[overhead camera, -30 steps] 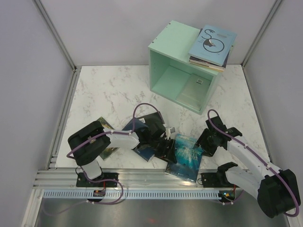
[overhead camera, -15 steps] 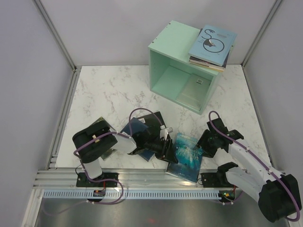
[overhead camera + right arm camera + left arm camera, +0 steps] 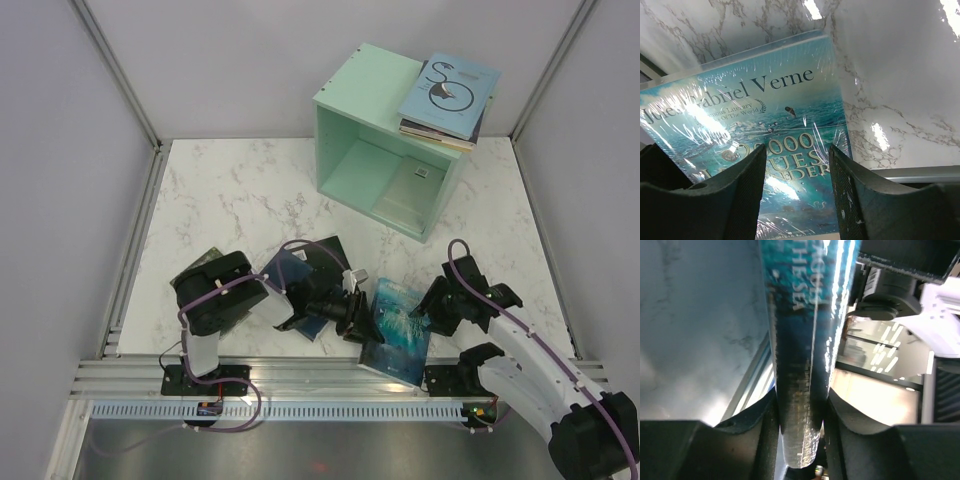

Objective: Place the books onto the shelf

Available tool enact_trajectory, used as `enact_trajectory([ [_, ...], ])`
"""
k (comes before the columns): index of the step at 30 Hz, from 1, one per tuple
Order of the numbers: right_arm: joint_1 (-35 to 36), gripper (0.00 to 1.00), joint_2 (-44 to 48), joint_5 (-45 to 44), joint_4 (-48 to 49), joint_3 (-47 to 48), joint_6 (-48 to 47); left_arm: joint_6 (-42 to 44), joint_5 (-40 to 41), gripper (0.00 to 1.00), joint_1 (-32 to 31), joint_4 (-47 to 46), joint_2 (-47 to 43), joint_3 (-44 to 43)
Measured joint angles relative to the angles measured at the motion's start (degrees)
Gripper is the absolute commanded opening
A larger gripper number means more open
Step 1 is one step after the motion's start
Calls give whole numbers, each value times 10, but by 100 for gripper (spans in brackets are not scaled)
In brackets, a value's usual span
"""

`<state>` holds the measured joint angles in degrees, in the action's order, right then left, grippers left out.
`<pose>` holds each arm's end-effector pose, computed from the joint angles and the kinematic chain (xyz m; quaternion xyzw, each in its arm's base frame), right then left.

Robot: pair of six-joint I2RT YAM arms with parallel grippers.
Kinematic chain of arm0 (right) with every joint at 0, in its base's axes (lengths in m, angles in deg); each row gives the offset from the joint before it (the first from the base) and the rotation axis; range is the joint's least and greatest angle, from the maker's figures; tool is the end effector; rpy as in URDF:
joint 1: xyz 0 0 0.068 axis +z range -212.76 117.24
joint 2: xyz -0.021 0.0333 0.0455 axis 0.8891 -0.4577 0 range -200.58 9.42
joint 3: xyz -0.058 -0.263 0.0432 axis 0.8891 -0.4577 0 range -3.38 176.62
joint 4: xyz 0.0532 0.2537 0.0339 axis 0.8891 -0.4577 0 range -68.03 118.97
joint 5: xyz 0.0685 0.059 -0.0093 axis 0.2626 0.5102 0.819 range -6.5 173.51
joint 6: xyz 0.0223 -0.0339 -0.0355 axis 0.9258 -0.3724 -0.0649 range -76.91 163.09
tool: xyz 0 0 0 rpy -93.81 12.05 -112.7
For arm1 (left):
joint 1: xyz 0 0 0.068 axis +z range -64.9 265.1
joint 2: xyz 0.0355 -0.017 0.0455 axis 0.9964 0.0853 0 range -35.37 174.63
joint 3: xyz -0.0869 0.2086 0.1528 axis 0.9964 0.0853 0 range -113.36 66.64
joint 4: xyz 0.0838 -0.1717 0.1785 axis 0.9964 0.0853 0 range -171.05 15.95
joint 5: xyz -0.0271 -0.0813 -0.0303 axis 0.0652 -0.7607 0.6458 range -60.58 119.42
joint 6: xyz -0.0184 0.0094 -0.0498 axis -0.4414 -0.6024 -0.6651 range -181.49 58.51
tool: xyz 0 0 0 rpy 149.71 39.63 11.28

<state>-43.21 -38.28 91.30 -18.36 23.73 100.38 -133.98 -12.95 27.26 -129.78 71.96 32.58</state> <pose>0.1244 0.0494 0.1775 0.3044 0.9308 0.1710 0.1082 0.1488 -0.2818 0.1066 -0.0938 -0.8029 0.5852 0.0641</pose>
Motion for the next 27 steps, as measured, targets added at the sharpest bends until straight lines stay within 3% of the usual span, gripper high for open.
enact_trajectory([
  [4,0,57,6,2,0,-2,5,-27,-5,33,-2,-28,13,-2],
  [8,0,57,4,2,1,-2,6,-20,-7,3,-2,-3,11,-8],
  [12,0,62,12,7,1,-2,8,-6,-4,2,-2,40,-1,-18],
  [16,2,92,27,34,16,6,8,28,14,2,3,136,-46,-37],
  [18,2,98,31,45,20,25,5,46,20,2,15,193,-80,-43],
  [27,2,98,32,63,79,135,-3,101,35,2,169,388,-219,-66],
])
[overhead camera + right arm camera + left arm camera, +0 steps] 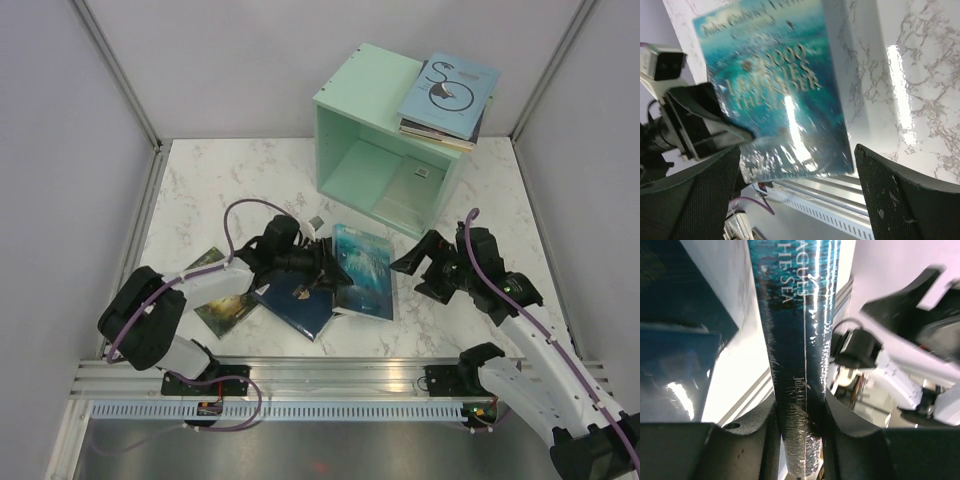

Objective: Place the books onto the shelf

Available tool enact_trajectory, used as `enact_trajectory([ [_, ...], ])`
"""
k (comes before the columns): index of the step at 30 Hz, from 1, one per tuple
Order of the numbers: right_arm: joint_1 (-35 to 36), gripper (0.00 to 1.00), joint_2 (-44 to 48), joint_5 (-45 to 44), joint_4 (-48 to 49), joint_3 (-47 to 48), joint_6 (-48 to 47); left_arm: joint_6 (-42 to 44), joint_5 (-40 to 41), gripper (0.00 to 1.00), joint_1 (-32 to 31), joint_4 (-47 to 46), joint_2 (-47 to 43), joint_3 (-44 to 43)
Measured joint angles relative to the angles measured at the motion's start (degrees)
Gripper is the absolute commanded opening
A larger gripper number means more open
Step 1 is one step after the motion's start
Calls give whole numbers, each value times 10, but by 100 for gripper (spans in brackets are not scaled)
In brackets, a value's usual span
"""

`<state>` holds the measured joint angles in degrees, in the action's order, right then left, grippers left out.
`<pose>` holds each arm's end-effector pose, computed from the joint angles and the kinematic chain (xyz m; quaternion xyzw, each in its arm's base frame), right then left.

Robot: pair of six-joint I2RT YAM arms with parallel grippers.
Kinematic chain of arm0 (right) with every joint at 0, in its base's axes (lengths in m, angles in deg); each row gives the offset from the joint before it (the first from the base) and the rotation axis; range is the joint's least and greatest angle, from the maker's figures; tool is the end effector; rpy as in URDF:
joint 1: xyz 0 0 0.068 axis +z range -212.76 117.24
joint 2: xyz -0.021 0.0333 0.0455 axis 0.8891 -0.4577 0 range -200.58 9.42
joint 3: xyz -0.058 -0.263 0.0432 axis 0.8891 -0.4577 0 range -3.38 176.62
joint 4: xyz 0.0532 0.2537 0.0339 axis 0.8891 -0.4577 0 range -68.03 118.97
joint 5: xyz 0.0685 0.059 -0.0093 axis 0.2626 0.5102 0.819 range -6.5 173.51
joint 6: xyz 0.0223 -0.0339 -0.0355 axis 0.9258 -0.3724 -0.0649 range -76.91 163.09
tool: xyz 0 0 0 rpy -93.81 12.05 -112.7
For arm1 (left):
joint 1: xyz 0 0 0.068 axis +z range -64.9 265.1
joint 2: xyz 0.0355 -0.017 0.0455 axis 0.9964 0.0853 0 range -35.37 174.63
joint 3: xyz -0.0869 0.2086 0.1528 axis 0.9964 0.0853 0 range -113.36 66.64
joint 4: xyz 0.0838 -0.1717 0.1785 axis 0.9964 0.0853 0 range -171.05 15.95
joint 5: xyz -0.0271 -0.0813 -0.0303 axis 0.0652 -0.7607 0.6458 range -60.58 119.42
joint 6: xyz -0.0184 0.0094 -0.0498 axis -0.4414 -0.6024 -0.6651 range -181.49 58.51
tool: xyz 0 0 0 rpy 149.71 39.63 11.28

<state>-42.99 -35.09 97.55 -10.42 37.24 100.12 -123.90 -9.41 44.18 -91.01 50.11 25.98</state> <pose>0.1469 0.0620 0.2674 0.2452 0.8789 0.3324 0.2387 0.2110 -0.2125 0.1885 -0.0047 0.8500 -0.5252 0.0397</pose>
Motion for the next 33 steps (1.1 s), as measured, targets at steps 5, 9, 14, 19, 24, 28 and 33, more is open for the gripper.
enact_trajectory([
  [5,0,98,6,29,50,-47,25,19,-19,2,70,44,-31,-43],
  [9,0,98,21,59,106,-120,65,23,-48,2,99,48,-31,-78],
  [14,0,98,21,91,181,-152,103,22,-74,2,104,37,-31,-87],
  [19,0,98,22,107,245,-152,124,0,-110,2,103,0,-29,-87],
  [24,0,93,24,117,309,-156,151,-70,-127,2,104,-113,-9,-70],
  [28,0,78,38,121,345,-177,179,-120,-129,2,106,-183,16,-58],
  [33,0,42,72,126,393,-209,226,-160,-129,2,107,-242,52,-58],
])
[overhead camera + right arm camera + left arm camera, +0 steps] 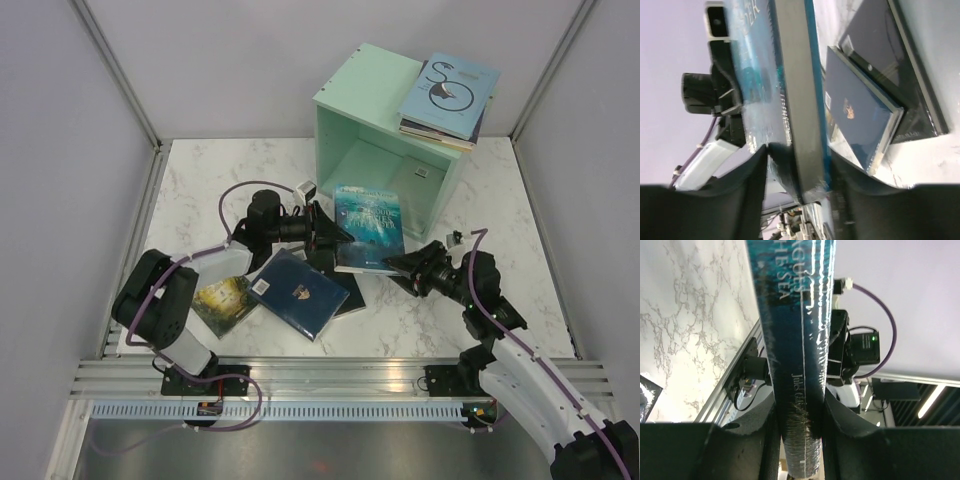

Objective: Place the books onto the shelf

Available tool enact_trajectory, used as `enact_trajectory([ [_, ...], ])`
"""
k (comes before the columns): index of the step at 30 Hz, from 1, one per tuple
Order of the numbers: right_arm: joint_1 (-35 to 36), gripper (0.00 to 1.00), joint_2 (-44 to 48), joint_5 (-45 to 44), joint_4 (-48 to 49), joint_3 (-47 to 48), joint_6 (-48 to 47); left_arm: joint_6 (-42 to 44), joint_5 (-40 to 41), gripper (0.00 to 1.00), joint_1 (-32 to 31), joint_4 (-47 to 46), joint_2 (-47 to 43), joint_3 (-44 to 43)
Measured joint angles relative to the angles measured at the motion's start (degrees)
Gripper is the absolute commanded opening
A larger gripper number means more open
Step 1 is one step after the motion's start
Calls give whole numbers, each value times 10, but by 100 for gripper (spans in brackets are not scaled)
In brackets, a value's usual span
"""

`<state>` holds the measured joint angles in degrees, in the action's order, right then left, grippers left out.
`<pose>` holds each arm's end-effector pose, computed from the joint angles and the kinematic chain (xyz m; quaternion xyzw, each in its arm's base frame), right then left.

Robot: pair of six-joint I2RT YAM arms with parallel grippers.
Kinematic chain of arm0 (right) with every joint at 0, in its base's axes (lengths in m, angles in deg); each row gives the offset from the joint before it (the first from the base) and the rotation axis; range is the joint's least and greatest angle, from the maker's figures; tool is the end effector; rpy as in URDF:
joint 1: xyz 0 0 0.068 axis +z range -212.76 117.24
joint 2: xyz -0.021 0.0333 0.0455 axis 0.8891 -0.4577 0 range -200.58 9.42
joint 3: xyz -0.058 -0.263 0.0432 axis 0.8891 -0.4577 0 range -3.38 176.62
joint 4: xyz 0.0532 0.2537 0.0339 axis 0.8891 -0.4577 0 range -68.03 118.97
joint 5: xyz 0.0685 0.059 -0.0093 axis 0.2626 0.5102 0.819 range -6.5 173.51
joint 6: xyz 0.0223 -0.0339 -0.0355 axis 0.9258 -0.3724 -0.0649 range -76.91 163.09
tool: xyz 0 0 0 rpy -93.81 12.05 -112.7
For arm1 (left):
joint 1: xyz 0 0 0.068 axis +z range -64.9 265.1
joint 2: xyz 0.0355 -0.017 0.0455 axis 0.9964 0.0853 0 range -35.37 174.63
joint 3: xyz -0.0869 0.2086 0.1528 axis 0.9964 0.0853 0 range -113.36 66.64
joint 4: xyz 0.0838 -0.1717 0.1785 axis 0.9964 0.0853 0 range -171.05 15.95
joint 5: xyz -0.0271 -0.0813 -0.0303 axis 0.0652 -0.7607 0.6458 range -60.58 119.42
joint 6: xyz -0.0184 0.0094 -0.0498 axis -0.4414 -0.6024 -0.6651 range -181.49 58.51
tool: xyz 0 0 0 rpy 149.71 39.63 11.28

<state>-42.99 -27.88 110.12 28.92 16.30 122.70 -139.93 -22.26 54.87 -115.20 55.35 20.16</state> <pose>0.1475 0.0700 0.2243 0.2742 0.7487 0.5581 0.2298 0.2755 -0.1929 0.2328 -0.0262 0.7440 -0.6644 0.0656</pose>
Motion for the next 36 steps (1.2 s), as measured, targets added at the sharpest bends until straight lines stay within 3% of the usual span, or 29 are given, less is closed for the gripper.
enact_trajectory([
  [2,-1,35,13,-2,18,-10,19,-10,0,2,3,-11,13,0],
  [8,-1,32,28,-12,57,-30,55,-32,-6,2,5,-38,27,0],
  [13,-1,57,25,-21,94,-47,68,-32,-14,2,4,-30,39,-14],
  [17,0,57,-9,-30,146,-53,75,-31,-30,2,-14,-15,61,-39],
  [23,0,33,-44,-34,182,-53,82,-28,-39,2,-19,2,67,-46],
  [24,0,33,-44,-35,187,-53,87,-24,-40,2,-19,9,67,-47],
  [33,0,55,19,-50,125,-53,82,26,-43,2,-28,80,66,-88],
  [36,3,56,53,-58,89,-53,83,35,-42,2,-33,95,66,-89],
])
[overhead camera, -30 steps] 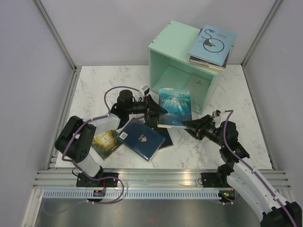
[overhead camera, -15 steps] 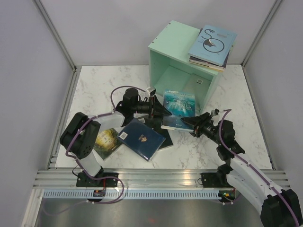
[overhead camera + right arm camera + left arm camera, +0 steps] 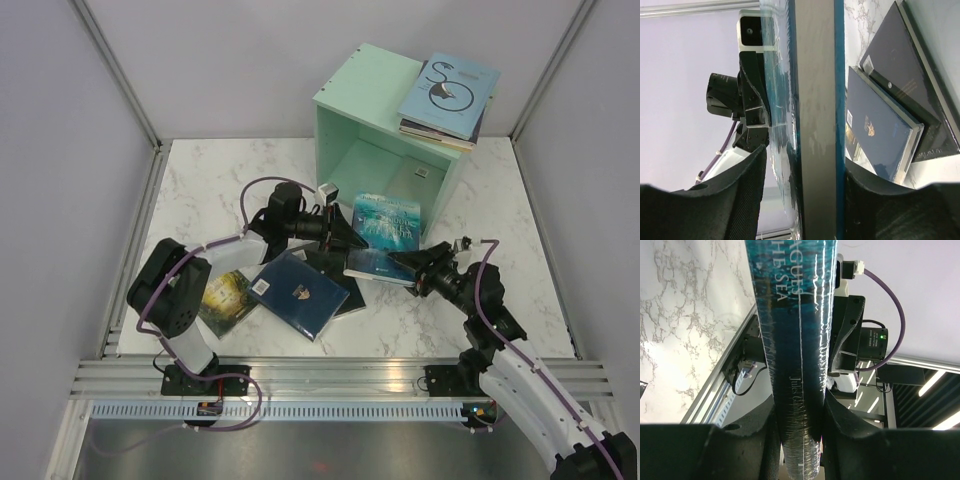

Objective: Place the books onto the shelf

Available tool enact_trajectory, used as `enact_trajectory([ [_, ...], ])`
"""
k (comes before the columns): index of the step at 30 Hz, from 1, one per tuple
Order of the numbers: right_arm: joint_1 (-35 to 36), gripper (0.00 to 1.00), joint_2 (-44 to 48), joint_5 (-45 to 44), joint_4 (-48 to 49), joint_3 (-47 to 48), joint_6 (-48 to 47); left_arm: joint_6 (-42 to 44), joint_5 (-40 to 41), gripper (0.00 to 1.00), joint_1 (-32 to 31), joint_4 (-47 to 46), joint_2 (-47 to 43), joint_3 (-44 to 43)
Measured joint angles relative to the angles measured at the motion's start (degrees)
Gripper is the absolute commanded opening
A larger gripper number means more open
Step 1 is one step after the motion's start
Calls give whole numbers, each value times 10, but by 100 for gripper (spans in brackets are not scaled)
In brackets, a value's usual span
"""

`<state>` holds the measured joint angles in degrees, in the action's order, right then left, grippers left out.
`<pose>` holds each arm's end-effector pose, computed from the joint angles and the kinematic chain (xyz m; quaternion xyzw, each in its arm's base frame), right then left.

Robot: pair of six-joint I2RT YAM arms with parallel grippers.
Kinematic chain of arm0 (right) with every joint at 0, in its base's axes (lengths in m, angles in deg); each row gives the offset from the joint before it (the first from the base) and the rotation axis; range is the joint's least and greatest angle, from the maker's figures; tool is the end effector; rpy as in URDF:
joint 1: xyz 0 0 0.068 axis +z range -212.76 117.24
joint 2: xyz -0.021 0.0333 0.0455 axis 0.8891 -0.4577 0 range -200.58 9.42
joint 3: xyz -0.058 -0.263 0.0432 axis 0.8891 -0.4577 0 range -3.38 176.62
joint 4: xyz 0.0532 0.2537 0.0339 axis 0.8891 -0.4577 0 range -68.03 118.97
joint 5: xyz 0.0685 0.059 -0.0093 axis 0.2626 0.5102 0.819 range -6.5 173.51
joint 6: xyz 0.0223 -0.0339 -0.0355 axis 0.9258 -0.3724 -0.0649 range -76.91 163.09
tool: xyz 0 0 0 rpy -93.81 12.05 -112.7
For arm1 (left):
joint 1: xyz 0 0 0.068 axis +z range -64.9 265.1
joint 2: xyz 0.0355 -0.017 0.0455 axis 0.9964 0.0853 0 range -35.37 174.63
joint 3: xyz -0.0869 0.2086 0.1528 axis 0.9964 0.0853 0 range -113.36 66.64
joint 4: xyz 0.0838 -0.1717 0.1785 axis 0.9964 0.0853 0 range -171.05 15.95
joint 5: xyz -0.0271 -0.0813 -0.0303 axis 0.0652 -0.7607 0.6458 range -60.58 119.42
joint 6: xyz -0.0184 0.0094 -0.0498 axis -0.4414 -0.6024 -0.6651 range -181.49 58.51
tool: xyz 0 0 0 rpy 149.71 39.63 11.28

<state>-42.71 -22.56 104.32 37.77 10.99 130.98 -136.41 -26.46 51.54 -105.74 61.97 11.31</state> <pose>0.1400 0.0646 0.2199 0.3193 0.6853 0.5982 0.2655 0.2883 -0.2266 0.2280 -0.0085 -0.7638 0.6454 0.0003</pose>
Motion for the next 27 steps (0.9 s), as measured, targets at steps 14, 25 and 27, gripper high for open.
enact_trajectory([
  [14,0,0,33,-19,-54,0,17,13,30,15,0,49,-5,-3],
  [25,0,0,-74,-45,10,17,8,144,64,97,16,236,7,-85],
  [27,0,0,-104,-54,9,19,2,161,77,98,35,269,-4,-85],
])
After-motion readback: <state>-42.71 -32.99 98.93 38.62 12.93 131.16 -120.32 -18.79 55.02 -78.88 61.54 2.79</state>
